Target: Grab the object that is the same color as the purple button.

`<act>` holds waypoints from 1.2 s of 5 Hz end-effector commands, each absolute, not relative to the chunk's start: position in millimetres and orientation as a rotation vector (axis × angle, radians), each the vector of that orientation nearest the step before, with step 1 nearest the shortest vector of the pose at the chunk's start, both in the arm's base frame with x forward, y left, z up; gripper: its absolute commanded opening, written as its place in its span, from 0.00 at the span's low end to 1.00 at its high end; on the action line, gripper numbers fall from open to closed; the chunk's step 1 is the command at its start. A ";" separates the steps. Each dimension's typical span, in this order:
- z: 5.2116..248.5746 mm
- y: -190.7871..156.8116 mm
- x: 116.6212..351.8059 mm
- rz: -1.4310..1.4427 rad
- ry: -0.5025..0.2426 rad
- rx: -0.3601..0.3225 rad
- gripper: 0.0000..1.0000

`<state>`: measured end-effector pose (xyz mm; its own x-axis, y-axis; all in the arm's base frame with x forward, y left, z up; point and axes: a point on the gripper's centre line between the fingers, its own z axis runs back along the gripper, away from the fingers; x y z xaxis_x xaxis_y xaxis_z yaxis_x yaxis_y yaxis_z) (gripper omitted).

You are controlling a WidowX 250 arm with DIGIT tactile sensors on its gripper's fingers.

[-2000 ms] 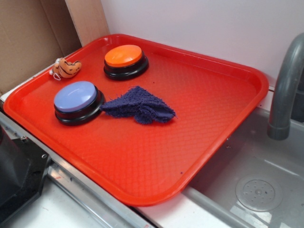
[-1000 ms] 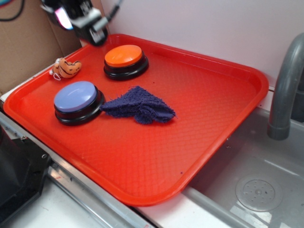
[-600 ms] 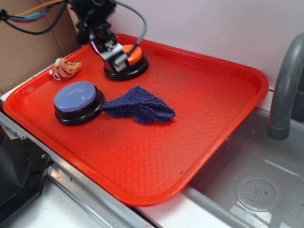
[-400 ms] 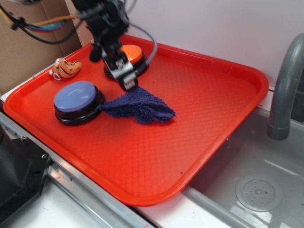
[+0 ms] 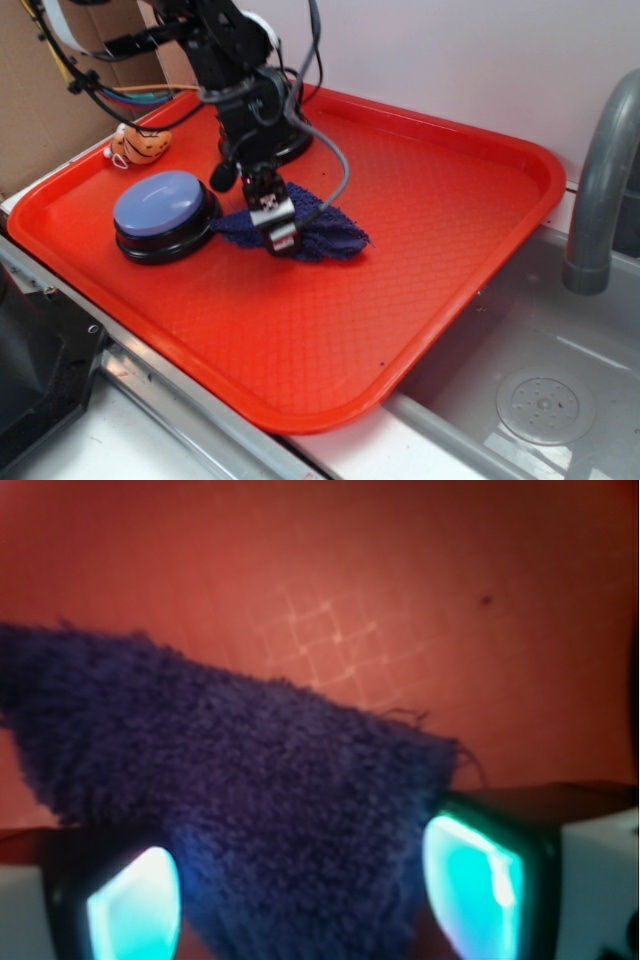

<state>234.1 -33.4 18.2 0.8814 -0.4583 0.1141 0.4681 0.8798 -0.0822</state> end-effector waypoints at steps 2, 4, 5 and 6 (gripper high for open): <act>10.5 -40.3 220.4 -0.521 -0.075 -0.113 0.00; 17.1 -37.6 222.1 -0.445 -0.092 -0.070 0.00; 25.5 -32.2 230.0 -0.324 -0.092 -0.060 0.00; 38.8 -30.3 236.9 -0.204 -0.122 -0.062 0.00</act>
